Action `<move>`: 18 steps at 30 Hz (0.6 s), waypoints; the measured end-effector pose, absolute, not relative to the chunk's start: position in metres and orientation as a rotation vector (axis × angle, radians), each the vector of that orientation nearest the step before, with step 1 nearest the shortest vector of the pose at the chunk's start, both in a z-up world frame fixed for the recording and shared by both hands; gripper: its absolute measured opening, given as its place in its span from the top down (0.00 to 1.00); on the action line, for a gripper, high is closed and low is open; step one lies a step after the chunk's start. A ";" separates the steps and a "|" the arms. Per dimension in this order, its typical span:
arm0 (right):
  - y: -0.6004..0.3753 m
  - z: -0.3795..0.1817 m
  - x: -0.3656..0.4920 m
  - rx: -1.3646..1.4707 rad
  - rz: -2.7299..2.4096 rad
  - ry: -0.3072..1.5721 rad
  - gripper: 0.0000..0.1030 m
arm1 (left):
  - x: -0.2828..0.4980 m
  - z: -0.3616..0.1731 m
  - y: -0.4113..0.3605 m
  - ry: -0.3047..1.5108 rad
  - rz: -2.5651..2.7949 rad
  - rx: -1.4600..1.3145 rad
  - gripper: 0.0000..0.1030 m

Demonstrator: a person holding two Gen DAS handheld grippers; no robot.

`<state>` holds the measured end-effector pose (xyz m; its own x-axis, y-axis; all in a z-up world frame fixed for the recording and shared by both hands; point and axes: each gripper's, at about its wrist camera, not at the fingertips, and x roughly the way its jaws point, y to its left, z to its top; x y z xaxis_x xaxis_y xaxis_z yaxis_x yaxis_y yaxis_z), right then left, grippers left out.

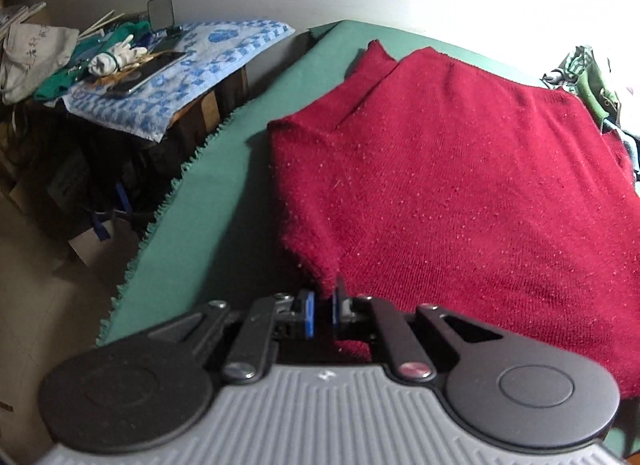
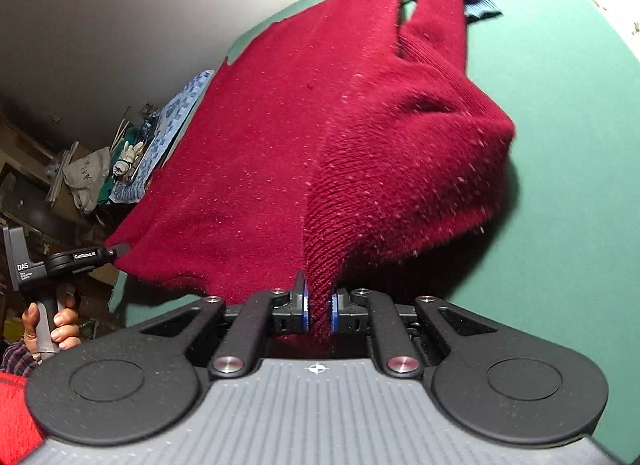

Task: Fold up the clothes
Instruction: 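Lower the red sweater onto the green bed and open both grippers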

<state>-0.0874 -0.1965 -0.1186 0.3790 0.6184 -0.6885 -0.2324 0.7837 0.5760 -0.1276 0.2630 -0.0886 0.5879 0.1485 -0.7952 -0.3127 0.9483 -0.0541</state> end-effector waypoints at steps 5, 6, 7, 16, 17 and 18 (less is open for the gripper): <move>-0.199 -0.125 -0.088 0.390 0.556 1.087 0.90 | -0.134 -0.084 0.258 0.921 0.259 -0.184 0.96; -0.199 -0.126 -0.090 0.387 0.562 1.089 0.90 | -0.137 -0.082 0.255 0.924 0.254 -0.186 0.96; -0.199 -0.127 -0.090 0.383 0.565 1.093 0.90 | -0.139 -0.082 0.253 0.930 0.252 -0.174 0.96; -0.202 -0.131 -0.078 0.378 0.532 1.153 0.68 | -0.153 -0.092 0.253 0.991 0.208 -0.056 0.75; -0.208 -0.123 -0.077 0.368 0.532 1.139 0.68 | -0.159 -0.090 0.254 0.995 0.192 -0.027 0.73; -0.214 -0.116 -0.075 0.358 0.531 1.123 0.68 | -0.166 -0.087 0.256 1.001 0.177 0.005 0.72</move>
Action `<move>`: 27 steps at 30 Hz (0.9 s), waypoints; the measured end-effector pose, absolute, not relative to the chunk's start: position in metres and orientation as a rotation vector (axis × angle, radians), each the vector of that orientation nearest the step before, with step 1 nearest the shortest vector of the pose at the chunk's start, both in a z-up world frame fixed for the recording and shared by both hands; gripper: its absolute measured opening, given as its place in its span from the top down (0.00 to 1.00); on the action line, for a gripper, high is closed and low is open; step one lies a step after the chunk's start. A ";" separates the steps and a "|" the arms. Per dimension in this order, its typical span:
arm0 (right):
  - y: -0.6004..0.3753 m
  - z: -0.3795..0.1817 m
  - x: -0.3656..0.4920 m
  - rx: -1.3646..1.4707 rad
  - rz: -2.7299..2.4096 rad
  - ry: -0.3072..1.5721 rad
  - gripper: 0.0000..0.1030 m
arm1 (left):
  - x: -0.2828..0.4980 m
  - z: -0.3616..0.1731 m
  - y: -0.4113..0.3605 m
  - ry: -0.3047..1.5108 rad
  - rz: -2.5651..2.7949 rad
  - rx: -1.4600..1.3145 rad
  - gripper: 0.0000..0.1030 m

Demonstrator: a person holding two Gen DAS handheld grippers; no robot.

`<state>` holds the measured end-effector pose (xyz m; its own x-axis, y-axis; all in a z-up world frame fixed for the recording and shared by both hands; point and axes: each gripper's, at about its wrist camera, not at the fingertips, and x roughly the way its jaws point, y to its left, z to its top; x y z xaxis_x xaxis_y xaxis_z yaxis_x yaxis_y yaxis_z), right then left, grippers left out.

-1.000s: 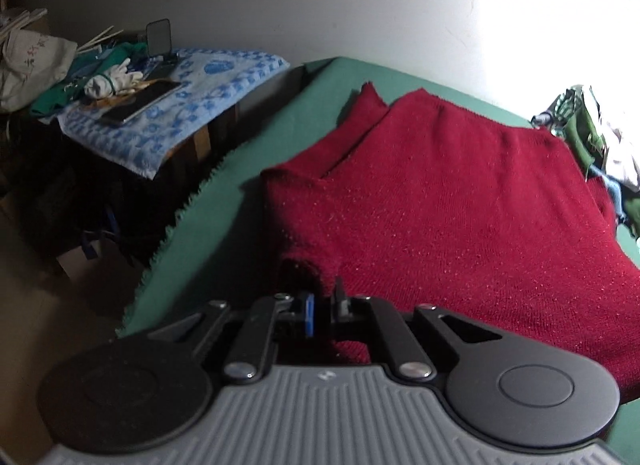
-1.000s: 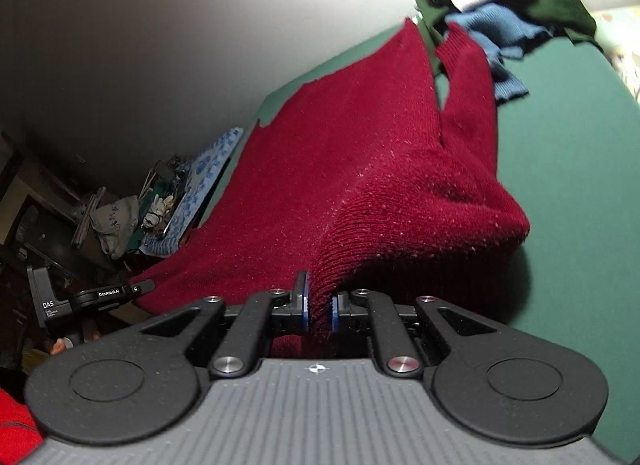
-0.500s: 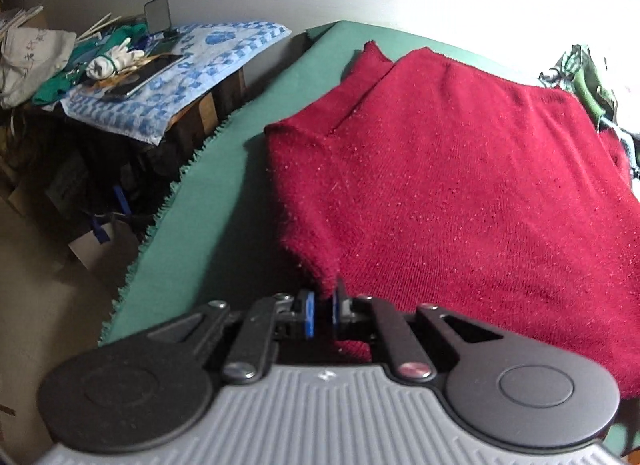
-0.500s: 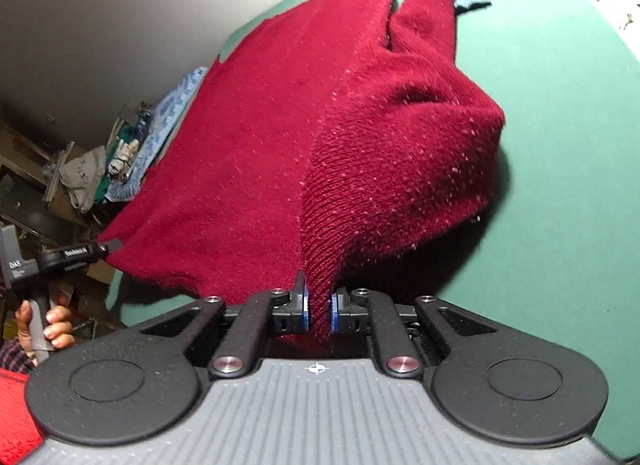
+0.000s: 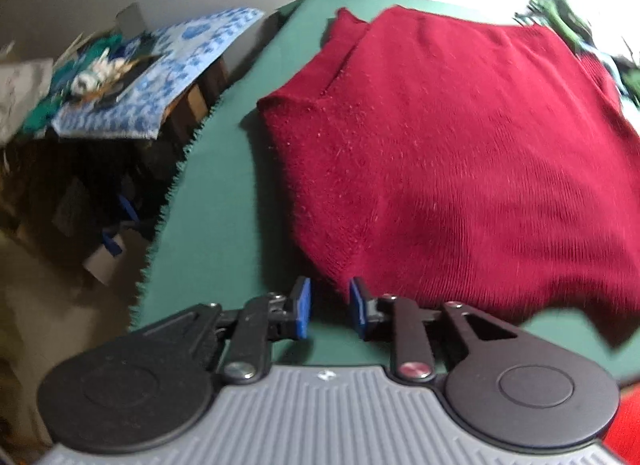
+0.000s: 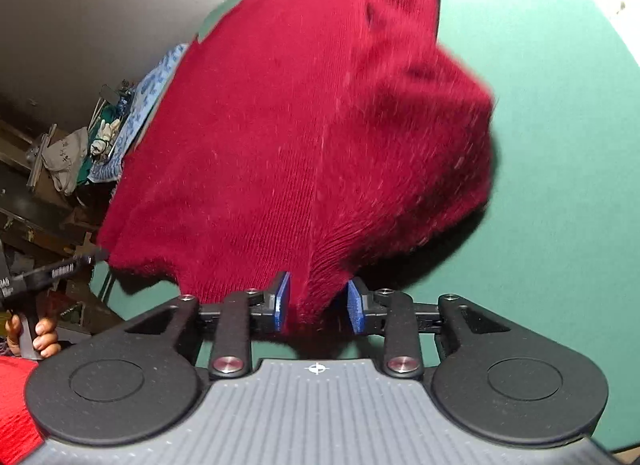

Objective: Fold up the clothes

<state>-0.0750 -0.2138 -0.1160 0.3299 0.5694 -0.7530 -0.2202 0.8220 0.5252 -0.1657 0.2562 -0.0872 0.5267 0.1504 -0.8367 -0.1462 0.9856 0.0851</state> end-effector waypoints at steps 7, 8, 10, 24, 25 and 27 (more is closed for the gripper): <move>-0.251 -0.084 -0.049 0.299 0.327 0.920 0.66 | -0.172 -0.045 0.290 0.901 0.251 -0.016 0.80; -0.252 -0.086 -0.043 0.295 0.287 0.902 0.65 | -0.165 -0.039 0.286 0.863 0.232 -0.030 0.80; -0.249 -0.091 -0.027 0.273 0.237 0.876 0.65 | -0.147 -0.028 0.273 0.796 0.178 -0.048 0.78; -0.209 -0.122 0.102 0.270 0.155 0.814 0.63 | -0.055 -0.105 0.144 0.954 -0.169 -0.074 0.67; -0.209 -0.125 0.108 0.293 0.151 0.826 0.63 | -0.058 -0.109 0.140 0.956 -0.186 -0.065 0.66; -0.208 -0.128 0.112 0.326 0.156 0.831 0.63 | -0.059 -0.111 0.135 0.956 -0.220 -0.053 0.54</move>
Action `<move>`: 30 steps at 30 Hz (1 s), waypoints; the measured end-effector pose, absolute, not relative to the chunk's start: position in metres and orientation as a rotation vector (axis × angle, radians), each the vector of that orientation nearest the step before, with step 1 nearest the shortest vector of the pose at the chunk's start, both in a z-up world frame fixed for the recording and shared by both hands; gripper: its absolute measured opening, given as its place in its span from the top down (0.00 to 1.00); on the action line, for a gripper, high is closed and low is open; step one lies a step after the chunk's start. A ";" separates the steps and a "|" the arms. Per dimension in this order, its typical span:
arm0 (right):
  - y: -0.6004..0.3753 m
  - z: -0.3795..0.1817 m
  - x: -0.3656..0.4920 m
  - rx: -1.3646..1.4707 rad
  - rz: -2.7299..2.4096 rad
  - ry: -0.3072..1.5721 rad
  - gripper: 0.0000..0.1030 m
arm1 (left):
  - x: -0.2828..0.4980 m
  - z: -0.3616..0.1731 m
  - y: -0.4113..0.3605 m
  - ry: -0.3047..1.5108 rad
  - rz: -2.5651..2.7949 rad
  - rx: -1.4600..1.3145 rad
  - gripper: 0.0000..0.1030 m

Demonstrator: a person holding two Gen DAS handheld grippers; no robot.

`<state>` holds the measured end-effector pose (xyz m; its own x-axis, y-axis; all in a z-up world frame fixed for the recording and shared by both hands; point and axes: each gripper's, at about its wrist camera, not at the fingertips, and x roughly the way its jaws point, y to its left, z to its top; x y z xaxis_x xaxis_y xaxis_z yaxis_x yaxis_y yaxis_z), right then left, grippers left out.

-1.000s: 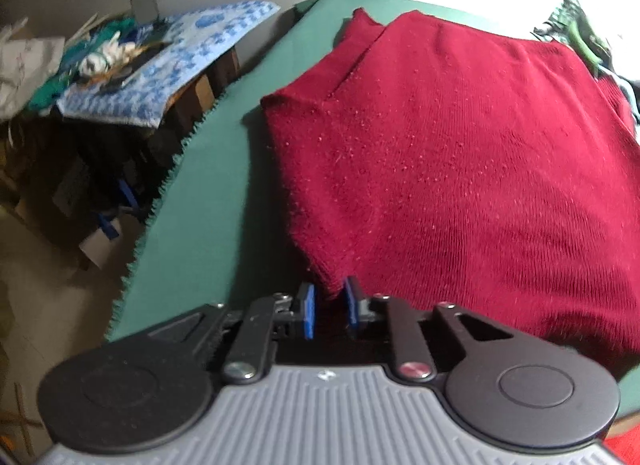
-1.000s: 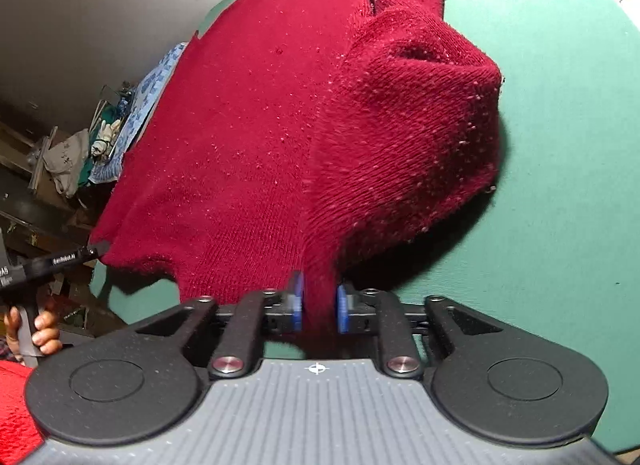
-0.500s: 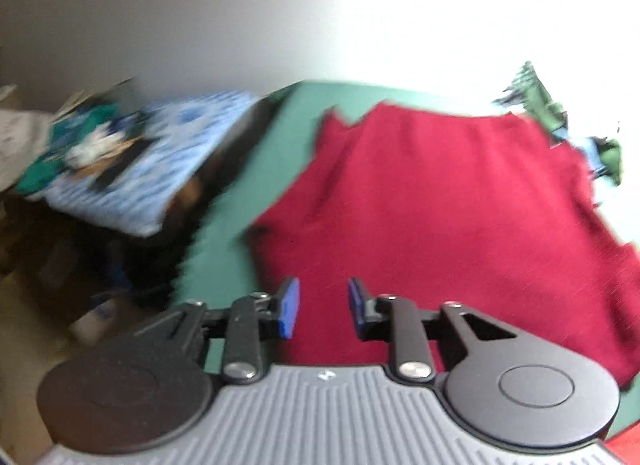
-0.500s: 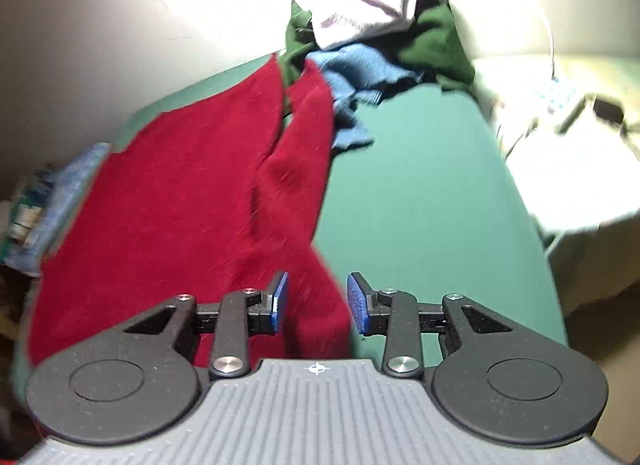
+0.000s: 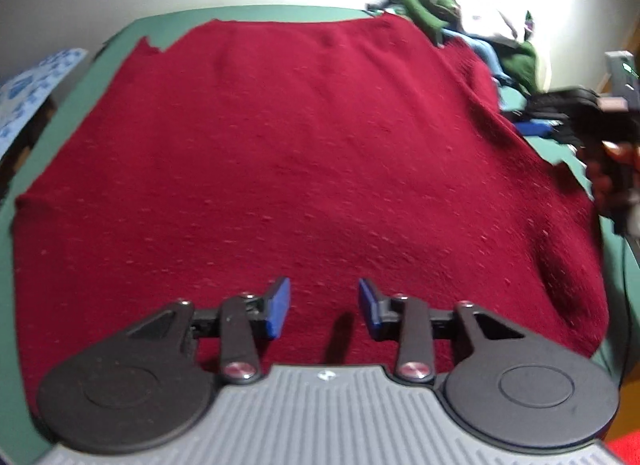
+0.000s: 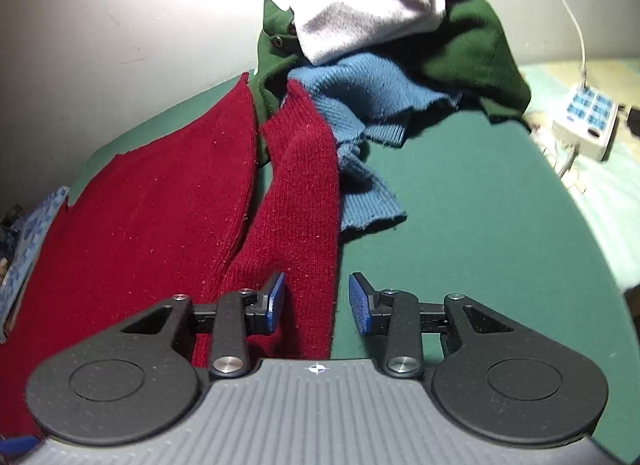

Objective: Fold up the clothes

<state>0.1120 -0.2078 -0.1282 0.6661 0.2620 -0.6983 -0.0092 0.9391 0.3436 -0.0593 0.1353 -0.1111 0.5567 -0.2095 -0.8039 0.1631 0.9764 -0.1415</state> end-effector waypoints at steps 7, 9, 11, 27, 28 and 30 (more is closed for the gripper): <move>-0.215 -0.128 0.105 0.388 0.175 0.809 0.96 | -0.048 -0.115 0.125 0.968 -0.282 -0.033 0.51; -0.226 -0.120 0.096 0.390 0.149 0.775 0.96 | -0.047 -0.113 0.121 0.965 -0.303 -0.017 0.51; -0.244 -0.113 0.085 0.399 0.101 0.743 0.96 | -0.046 -0.113 0.117 0.963 -0.323 -0.001 0.51; -0.386 -0.087 -0.012 0.329 -0.477 0.595 0.97 | -0.037 -0.118 0.080 0.965 -0.424 0.087 0.47; -0.388 -0.092 -0.015 0.316 -0.497 0.620 0.97 | -0.037 -0.118 0.076 0.964 -0.434 0.096 0.46; -0.391 -0.104 -0.023 0.305 -0.524 0.671 0.97 | -0.040 -0.119 0.069 0.961 -0.458 0.114 0.42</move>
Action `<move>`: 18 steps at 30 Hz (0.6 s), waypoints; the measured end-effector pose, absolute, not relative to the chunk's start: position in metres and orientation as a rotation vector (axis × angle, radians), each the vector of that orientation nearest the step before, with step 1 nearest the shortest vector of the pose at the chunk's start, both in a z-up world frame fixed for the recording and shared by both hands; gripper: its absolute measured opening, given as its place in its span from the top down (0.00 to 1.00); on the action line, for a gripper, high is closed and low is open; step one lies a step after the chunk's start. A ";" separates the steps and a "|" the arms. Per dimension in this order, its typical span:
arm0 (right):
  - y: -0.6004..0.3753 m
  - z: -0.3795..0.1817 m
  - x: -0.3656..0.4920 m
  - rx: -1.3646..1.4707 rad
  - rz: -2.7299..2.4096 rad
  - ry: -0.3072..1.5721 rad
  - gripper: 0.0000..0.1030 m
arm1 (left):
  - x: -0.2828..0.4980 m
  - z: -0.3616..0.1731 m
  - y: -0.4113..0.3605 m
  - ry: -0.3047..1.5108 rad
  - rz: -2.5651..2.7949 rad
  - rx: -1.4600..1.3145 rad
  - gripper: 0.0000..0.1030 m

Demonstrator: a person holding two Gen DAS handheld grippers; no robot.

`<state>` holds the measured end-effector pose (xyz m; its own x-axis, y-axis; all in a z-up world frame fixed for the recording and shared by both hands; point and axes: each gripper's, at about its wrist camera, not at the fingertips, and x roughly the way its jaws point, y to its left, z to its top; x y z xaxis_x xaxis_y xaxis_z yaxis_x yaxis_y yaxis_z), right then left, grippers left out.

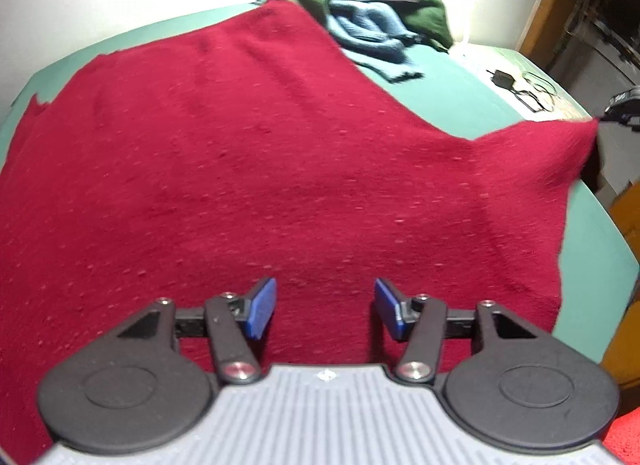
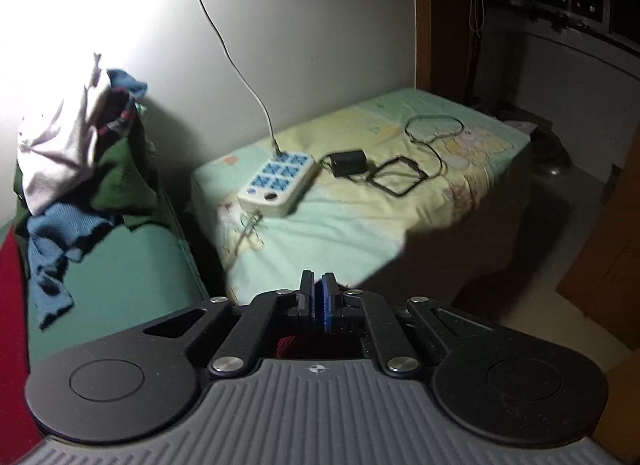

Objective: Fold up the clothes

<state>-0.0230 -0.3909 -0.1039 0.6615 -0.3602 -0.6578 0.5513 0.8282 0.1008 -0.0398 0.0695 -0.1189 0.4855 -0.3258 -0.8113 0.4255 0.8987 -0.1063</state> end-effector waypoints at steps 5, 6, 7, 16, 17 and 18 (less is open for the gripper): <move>-0.392 -0.130 -0.050 0.335 -0.557 0.774 0.94 | -0.047 -0.124 0.052 0.963 -0.488 0.155 0.41; -0.391 -0.131 -0.056 0.364 -0.550 0.773 0.90 | -0.048 -0.124 0.051 0.963 -0.490 0.153 0.41; -0.388 -0.130 -0.062 0.411 -0.513 0.754 0.90 | -0.049 -0.124 0.051 0.963 -0.491 0.151 0.41; -0.259 -0.144 -0.047 0.591 0.170 0.816 0.84 | -0.055 -0.118 0.062 0.952 -0.391 0.116 0.68; -0.250 -0.147 -0.044 0.576 0.186 0.838 0.84 | -0.057 -0.116 0.072 0.943 -0.356 0.102 0.67; -0.245 -0.150 -0.042 0.559 0.188 0.864 0.83 | -0.059 -0.113 0.082 0.934 -0.321 0.087 0.67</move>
<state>-0.0420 -0.2449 -0.1502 0.6432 0.3758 -0.6671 0.0651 0.8413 0.5367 -0.0586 0.0819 -0.1131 0.5512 -0.2331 -0.8011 0.3081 0.9492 -0.0642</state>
